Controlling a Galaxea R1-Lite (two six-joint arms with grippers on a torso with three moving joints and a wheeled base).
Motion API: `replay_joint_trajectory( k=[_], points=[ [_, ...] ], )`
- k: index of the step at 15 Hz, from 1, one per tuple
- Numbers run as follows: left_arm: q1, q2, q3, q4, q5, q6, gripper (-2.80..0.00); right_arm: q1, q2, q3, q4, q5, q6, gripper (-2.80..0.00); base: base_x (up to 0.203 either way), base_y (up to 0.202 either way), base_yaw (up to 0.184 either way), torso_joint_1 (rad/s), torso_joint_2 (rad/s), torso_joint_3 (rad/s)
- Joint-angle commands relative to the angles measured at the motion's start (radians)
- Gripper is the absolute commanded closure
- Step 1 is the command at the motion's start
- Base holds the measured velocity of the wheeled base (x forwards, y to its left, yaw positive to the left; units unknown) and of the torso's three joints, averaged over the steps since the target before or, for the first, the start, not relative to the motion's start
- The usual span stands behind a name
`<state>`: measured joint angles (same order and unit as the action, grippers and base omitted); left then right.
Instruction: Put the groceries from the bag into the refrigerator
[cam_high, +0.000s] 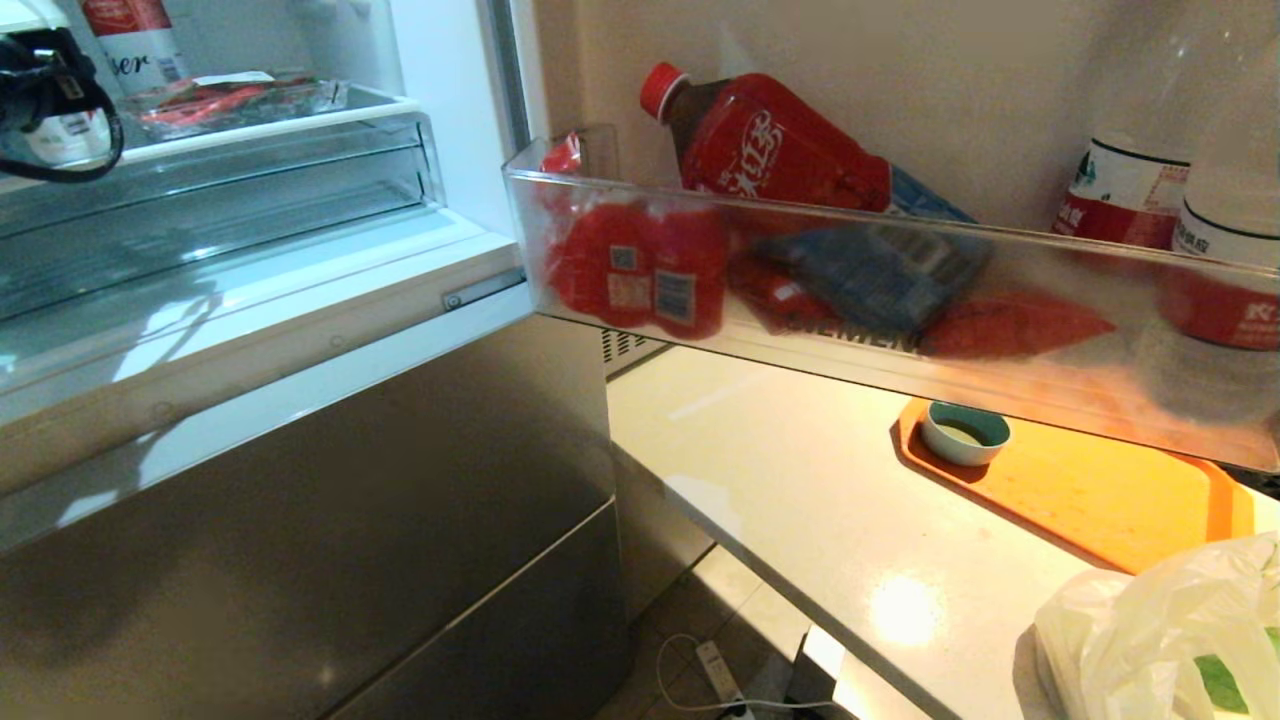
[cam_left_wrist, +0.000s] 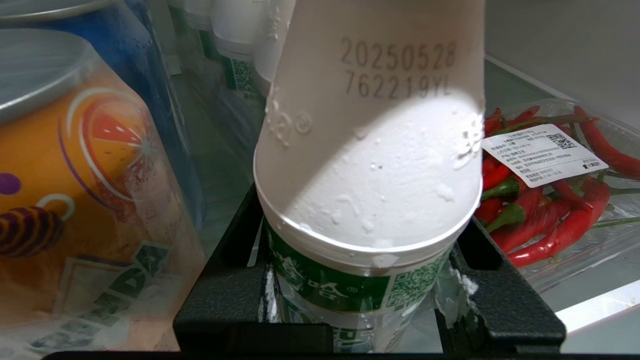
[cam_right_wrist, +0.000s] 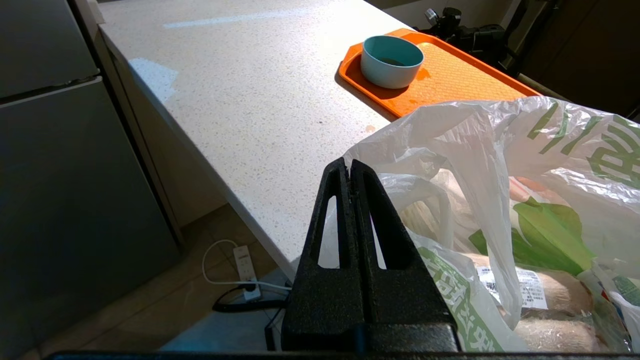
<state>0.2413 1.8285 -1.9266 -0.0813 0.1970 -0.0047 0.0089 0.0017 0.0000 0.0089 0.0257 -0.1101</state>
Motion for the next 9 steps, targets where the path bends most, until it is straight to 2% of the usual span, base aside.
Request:
replay_joint_trajectory(
  k=[1, 7, 8, 9],
  points=[
    [0.000, 0.003, 0.000, 0.004, 0.001, 0.001, 0.00, 0.000, 0.000, 0.000, 0.000, 0.000, 0.000, 0.00, 0.000, 0.000, 0.000, 0.000, 0.00, 0.000],
    [0.001, 0.005, 0.000, 0.000, -0.002, 0.017, 0.00, 0.000, 0.000, 0.000, 0.000, 0.000, 0.000, 0.00, 0.000, 0.000, 0.000, 0.000, 0.00, 0.000],
    [0.001, 0.005, 0.000, 0.000, -0.002, 0.018, -2.80, 0.000, 0.000, 0.000, 0.000, 0.000, 0.000, 0.00, 0.000, 0.000, 0.000, 0.000, 0.00, 0.000],
    [0.000, 0.003, 0.000, -0.002, -0.002, 0.026, -2.80, 0.000, 0.000, 0.000, 0.000, 0.000, 0.000, 0.00, 0.000, 0.000, 0.000, 0.000, 0.00, 0.000]
  ],
)
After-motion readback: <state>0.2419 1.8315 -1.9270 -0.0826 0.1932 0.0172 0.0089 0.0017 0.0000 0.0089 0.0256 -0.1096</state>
